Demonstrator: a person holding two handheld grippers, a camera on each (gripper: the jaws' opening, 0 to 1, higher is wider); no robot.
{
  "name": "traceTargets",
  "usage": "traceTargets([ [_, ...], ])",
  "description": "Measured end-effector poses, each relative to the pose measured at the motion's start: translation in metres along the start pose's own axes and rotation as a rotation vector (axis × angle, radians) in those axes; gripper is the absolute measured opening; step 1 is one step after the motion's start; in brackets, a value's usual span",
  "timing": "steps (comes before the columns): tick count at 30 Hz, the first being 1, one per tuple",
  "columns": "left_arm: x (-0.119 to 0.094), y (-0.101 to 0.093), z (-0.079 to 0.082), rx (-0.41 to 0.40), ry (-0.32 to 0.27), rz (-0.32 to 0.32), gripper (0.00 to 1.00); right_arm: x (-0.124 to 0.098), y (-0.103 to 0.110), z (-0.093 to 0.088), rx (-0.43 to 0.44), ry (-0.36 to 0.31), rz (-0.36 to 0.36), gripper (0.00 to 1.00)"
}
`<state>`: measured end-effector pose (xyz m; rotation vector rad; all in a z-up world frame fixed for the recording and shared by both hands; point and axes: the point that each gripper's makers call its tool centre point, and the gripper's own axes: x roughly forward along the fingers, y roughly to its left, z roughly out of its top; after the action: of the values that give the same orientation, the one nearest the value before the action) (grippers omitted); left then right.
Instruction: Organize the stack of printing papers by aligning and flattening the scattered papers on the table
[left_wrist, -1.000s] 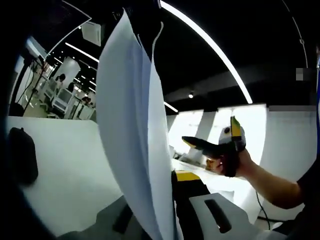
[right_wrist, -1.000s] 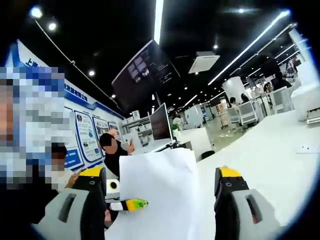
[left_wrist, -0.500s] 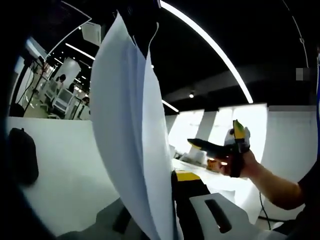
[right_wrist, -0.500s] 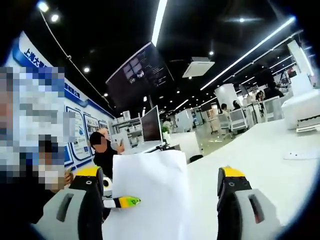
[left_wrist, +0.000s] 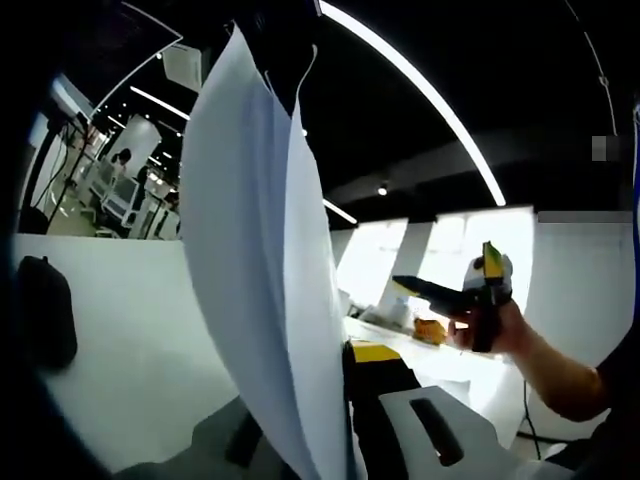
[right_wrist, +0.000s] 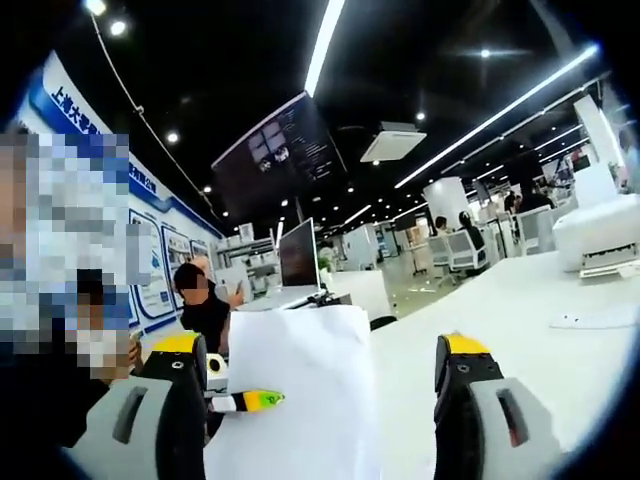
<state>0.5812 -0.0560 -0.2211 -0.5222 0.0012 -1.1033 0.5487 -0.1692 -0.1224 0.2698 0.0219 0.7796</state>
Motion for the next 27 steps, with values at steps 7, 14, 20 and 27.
traceTargets([
  [7,0.0,0.0,0.0,0.0,0.001,0.0,0.07,-0.01,-0.015,-0.006,-0.069,0.039,-0.066,0.9],
  [14,0.0,-0.001,-0.001,0.002,0.002,-0.003,0.07,-0.022,-0.013,-0.011,-0.091,0.041,-0.093,0.9],
  [20,0.0,-0.001,-0.001,0.004,0.002,-0.002,0.07,-0.034,-0.017,-0.019,-0.088,0.051,-0.112,0.9],
  [27,0.0,-0.001,-0.001,0.007,0.002,0.001,0.07,-0.05,-0.015,-0.024,-0.092,0.042,-0.144,0.9],
])
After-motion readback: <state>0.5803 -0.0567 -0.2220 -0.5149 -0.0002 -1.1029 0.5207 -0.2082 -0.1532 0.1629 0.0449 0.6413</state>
